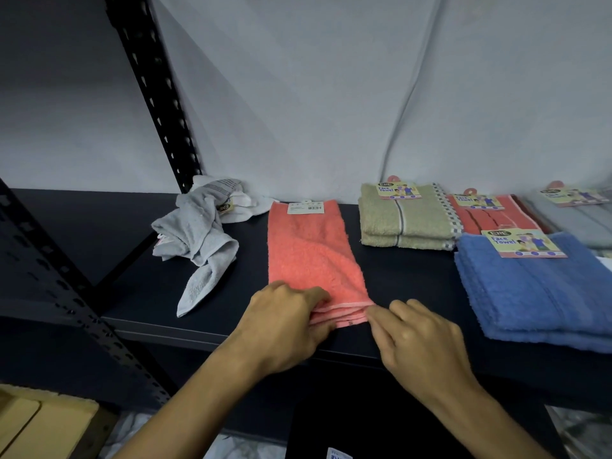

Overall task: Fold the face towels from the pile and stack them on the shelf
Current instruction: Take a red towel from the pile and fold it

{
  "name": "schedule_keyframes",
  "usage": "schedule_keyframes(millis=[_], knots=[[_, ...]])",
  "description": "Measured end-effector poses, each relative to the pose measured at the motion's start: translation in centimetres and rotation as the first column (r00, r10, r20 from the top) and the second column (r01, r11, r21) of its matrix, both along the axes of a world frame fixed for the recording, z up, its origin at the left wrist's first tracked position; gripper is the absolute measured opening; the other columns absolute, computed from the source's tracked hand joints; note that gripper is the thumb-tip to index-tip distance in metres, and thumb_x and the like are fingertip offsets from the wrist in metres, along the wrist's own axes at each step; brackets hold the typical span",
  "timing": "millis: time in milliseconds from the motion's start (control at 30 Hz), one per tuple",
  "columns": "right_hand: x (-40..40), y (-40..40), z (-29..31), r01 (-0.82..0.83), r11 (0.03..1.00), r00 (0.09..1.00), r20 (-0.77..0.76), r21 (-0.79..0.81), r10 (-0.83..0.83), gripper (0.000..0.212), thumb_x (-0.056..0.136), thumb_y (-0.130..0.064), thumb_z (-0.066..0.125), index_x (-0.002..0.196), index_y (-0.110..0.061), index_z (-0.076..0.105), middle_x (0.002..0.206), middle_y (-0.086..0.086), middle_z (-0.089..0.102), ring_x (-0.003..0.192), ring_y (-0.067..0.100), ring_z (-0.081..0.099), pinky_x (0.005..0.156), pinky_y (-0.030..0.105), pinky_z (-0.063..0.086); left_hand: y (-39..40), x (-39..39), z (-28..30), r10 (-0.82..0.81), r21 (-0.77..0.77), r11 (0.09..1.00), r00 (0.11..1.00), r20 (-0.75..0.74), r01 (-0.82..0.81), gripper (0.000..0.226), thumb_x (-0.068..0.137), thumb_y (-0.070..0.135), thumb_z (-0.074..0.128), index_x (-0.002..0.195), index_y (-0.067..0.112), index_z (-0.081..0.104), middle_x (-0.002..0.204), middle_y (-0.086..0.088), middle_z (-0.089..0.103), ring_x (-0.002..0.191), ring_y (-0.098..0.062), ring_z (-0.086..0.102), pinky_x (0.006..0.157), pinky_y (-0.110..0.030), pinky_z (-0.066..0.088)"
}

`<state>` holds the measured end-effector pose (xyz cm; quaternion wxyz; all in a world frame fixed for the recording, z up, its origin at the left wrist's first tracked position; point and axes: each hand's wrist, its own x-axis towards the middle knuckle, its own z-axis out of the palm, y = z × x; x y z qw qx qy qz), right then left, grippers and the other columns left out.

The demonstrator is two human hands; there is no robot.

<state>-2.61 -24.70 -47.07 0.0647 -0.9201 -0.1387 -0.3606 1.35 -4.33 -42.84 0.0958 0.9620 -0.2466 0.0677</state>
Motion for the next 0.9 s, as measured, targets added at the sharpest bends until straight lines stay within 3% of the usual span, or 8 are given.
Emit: schedule_keyframes(millis=[200, 300, 433, 633, 800, 900], knots=[[0.2, 1.9, -0.2, 0.113, 0.984, 0.989, 0.076, 0.136, -0.124, 0.009, 0.082, -0.021, 0.072, 0.073, -0.018, 0.072, 0.049, -0.005, 0.046, 0.040, 0.015, 0.043, 0.036, 0.021, 0.028, -0.6, 0.3, 0.2, -0.010, -0.028, 1.000, 1.000, 0.019, 0.011, 0.040, 0.097, 0.055, 0.045, 0.132, 0.038, 0.053, 0.103, 0.009, 0.069, 0.101, -0.015, 0.060, 0.087, -0.028, 0.042], [0.3, 2.1, -0.5, 0.120, 0.988, 0.989, 0.077, 0.098, -0.128, 0.005, 0.080, -0.020, 0.075, 0.080, -0.015, 0.074, 0.051, -0.005, 0.047, 0.039, 0.014, 0.043, 0.037, 0.020, 0.028, -0.6, 0.4, 0.2, 0.002, -0.058, 0.998, 1.000, 0.017, -0.001, 0.038, 0.097, 0.054, 0.045, 0.129, 0.037, 0.057, 0.103, 0.008, 0.070, 0.097, -0.013, 0.063, 0.085, -0.025, 0.041], [0.3, 2.1, -0.6, 0.138, 0.990, 0.990, 0.010, 0.011, -0.138, 0.020, 0.072, -0.022, 0.085, 0.088, -0.013, 0.076, 0.052, -0.003, 0.051, 0.040, 0.016, 0.046, 0.036, 0.023, 0.033, -0.5, 0.6, 0.1, 0.016, -0.073, 0.997, 1.000, 0.010, -0.015, 0.036, 0.097, 0.055, 0.045, 0.124, 0.037, 0.061, 0.100, 0.010, 0.071, 0.093, -0.012, 0.065, 0.084, -0.024, 0.043], [0.2, 2.7, 0.5, 0.188, 0.976, 0.972, -0.121, -0.106, -0.200, 0.036, 0.049, -0.015, 0.093, 0.079, -0.006, 0.075, 0.043, -0.001, 0.048, 0.028, 0.015, 0.041, 0.036, 0.017, 0.024, -0.4, 0.7, -0.3, 0.012, -0.075, 0.997, 1.000, 0.014, -0.011, 0.033, 0.097, 0.053, 0.046, 0.120, 0.037, 0.063, 0.095, 0.011, 0.071, 0.089, -0.010, 0.064, 0.078, -0.022, 0.040], [0.2, 3.0, 0.8, 0.200, 0.977, 0.970, -0.127, -0.077, -0.209, 0.032, 0.044, -0.002, 0.087, 0.072, -0.005, 0.073, 0.039, -0.001, 0.045, 0.024, 0.016, 0.038, 0.039, 0.017, 0.018, 0.0, 0.4, -0.4, -0.009, -0.089, 0.996, 1.000, 0.002, 0.009, 0.036, 0.096, 0.059, 0.043, 0.116, 0.038, 0.065, 0.093, 0.012, 0.072, 0.087, -0.008, 0.064, 0.083, -0.026, 0.047], [0.1, 3.0, 0.7, 0.203, 0.979, 0.976, -0.073, -0.028, -0.204, 0.014, 0.059, 0.003, 0.075, 0.068, -0.006, 0.069, 0.038, -0.003, 0.043, 0.024, 0.015, 0.035, 0.039, 0.017, 0.017, 0.6, 1.4, 0.3, 0.010, -0.199, 0.980, 0.998, -0.060, -0.022, 0.045, 0.092, 0.068, 0.041, 0.094, 0.033, 0.069, 0.075, 0.014, 0.069, 0.071, -0.005, 0.062, 0.071, -0.025, 0.046]])
